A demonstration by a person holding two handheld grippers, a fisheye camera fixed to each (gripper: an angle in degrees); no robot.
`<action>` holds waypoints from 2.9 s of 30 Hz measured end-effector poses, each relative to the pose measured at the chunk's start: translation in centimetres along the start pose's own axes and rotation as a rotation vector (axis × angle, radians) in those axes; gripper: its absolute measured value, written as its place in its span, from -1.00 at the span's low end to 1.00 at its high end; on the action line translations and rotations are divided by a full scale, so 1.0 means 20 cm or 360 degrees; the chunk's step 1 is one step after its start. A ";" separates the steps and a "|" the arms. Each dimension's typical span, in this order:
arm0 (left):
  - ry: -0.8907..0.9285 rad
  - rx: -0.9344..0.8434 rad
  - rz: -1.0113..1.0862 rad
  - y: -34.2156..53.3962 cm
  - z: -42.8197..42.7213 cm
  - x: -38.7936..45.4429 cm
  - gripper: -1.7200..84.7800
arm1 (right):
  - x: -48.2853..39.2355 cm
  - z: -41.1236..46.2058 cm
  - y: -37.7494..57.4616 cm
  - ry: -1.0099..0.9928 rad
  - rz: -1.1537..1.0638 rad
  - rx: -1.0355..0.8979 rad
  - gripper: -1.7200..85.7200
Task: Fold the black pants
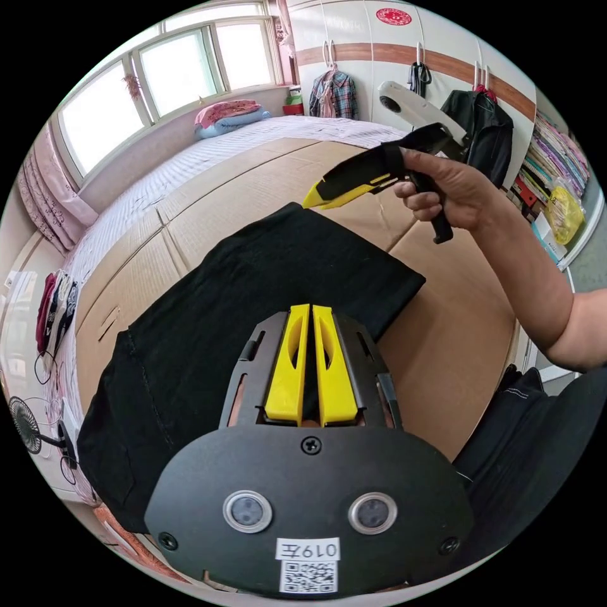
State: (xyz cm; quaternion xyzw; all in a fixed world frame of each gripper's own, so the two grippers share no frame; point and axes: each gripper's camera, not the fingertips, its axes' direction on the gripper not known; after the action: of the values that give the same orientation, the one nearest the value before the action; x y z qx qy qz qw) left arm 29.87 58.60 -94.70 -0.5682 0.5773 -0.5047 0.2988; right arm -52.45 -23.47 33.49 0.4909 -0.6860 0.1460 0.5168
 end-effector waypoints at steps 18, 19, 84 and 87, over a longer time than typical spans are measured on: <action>-0.0032 -0.0001 0.0034 -0.08 0.07 0.14 -0.93 | 0.76 -0.20 -0.64 -0.0857 0.0175 -0.0358 -0.73; -0.0033 -0.0001 0.0033 -0.09 0.08 0.15 -0.93 | 0.74 -0.19 -0.68 -0.0852 0.0139 -0.0411 -0.74; -0.0255 -0.0002 0.0140 -0.17 0.21 0.88 -0.92 | 0.45 -0.32 -0.46 -0.0590 -0.0149 -0.0426 -0.94; -0.0213 0.0216 0.0320 -0.18 0.09 0.99 -0.87 | 0.47 -0.30 -0.46 -0.0615 -0.0094 -0.0423 -0.94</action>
State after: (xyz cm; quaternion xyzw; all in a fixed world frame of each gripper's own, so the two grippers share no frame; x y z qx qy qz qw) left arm 29.28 39.66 -87.43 -0.5183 0.5746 -0.4711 0.4234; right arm -41.31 -28.58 41.12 0.4572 -0.7708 -0.0575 0.4400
